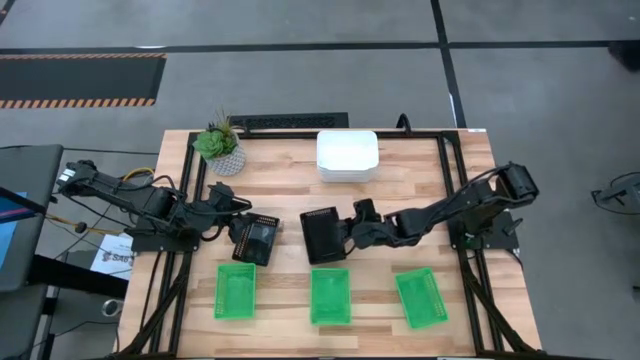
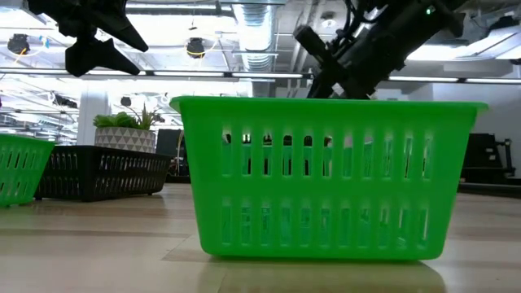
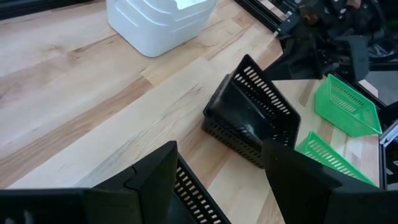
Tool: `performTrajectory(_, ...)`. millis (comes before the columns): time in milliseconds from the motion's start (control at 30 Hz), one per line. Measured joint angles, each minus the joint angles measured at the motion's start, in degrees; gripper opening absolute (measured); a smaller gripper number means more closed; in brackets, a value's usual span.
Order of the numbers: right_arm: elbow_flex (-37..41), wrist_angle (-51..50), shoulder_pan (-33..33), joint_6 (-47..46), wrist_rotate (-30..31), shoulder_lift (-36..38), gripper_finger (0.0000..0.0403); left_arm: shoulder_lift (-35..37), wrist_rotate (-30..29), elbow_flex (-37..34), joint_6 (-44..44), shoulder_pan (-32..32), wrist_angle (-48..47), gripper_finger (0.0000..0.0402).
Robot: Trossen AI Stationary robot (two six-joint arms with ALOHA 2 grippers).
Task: Stack baskets by color
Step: Stack the right black bin on the middle black bin
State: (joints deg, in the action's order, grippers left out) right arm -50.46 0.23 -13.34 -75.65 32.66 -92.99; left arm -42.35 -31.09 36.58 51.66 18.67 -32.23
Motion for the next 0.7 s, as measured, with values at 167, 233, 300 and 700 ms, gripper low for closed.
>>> performTrajectory(167, 0.0, -1.2, 0.0, 2.2, -0.1, 1.6, 0.0126, 0.0, 0.0, 0.0, 0.0, 0.0, 0.0, 0.0224)
performTrajectory(233, -0.1, -2.7, 0.1, 3.4, -0.2, 2.7, 0.0142, 0.0, 0.0, 0.0, 0.0, 0.0, 0.0, 0.0224)
performTrajectory(300, 0.0, -4.5, 0.4, 5.3, -0.3, 4.3, 0.0155, 0.0, 0.0, 0.0, 0.0, 0.0, -0.1, 0.0224)
performTrajectory(700, 0.1, -10.1, 3.3, 8.2, -6.1, 3.6, 0.0164, 0.0, -0.3, 0.0, 0.0, 0.0, 0.0, 0.0224)
